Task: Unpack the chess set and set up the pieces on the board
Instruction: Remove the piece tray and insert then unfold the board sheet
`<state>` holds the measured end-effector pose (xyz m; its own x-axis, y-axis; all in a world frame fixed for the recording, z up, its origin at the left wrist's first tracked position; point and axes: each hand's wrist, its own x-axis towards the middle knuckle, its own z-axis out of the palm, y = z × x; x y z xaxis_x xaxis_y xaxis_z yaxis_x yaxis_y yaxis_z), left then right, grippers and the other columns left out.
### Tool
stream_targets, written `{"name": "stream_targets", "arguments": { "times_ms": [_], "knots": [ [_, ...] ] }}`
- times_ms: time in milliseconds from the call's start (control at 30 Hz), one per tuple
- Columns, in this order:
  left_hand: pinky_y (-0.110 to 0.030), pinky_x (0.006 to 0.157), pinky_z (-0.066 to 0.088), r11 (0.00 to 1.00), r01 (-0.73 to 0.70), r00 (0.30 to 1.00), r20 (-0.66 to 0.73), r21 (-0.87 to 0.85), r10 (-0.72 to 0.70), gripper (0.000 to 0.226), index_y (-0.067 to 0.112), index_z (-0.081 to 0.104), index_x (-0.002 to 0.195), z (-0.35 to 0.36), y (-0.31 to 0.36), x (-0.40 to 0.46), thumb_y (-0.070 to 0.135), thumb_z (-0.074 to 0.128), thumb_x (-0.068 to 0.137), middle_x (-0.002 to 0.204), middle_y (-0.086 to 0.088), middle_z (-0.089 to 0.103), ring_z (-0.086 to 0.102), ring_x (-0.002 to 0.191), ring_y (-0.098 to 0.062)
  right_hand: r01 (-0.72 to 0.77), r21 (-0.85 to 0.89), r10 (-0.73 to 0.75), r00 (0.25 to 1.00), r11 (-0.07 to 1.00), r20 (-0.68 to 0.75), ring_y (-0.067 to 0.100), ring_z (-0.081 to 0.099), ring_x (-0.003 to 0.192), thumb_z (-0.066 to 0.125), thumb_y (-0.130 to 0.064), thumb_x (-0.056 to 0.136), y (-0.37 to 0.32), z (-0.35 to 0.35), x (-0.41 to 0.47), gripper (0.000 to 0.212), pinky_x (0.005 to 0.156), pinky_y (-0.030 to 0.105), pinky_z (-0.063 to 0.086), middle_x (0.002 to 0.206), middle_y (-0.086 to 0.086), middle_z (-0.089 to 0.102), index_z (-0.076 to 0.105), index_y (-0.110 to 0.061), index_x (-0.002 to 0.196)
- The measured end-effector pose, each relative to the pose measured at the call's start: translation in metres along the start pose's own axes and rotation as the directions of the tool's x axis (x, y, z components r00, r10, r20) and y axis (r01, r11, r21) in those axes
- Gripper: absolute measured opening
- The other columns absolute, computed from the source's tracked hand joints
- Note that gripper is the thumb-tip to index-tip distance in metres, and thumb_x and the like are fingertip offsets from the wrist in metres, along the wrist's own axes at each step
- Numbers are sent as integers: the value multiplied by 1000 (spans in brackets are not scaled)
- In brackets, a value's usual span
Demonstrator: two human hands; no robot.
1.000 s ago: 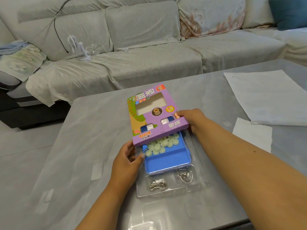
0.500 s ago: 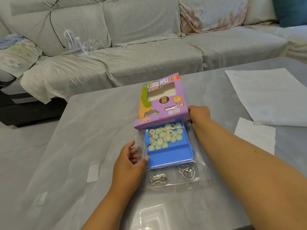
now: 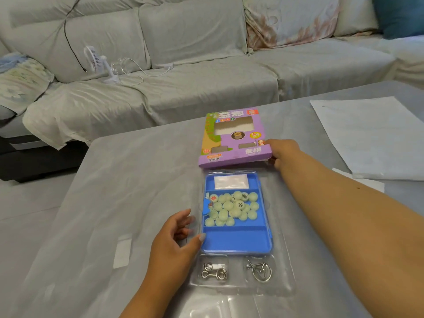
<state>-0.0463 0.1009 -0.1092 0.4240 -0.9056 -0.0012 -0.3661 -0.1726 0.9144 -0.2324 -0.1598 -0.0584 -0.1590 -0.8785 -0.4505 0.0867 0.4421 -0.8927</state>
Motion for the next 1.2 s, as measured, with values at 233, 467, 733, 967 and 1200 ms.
{"name": "stream_targets", "arguments": {
  "times_ms": [233,467,733,967,1200],
  "knots": [
    [-6,64,48,1000,-14,1000,-16,0,14,45,39,53,114,4,1,-1,22,75,78,107,19,64,56,94,8,214,-653,-348,934,726,-81,32,52,118,50,-33,92,-32,-39,30,42,90,34,42,131,13,54,54,-6,125],
    [-4,63,47,1000,-17,1000,-19,-2,17,42,38,54,113,4,2,-2,24,74,78,107,18,63,54,94,11,757,-649,-261,612,-83,747,20,47,125,54,-44,90,10,-1,-6,49,104,40,38,142,-5,46,42,-36,138],
    [-14,70,49,1000,-23,999,-33,9,24,40,37,58,110,4,-1,-1,21,75,77,106,15,66,60,94,-4,507,-783,-299,732,-361,612,29,37,130,32,-30,99,-11,-31,30,42,104,43,31,143,1,43,35,-41,139],
    [-18,73,51,1000,-16,999,-35,9,16,40,32,60,112,4,-2,-1,19,76,77,105,15,67,58,92,3,596,-795,-172,777,-110,606,24,43,126,51,-23,90,-29,-40,32,51,102,35,40,143,0,42,40,-33,139],
    [-19,72,52,1000,-10,999,-44,6,10,39,34,60,111,5,-2,-1,22,75,78,104,16,66,59,94,1,537,-770,-219,752,-344,622,26,36,133,51,-21,91,-29,-48,44,56,106,42,36,146,1,39,32,-33,142]
  ]
}}
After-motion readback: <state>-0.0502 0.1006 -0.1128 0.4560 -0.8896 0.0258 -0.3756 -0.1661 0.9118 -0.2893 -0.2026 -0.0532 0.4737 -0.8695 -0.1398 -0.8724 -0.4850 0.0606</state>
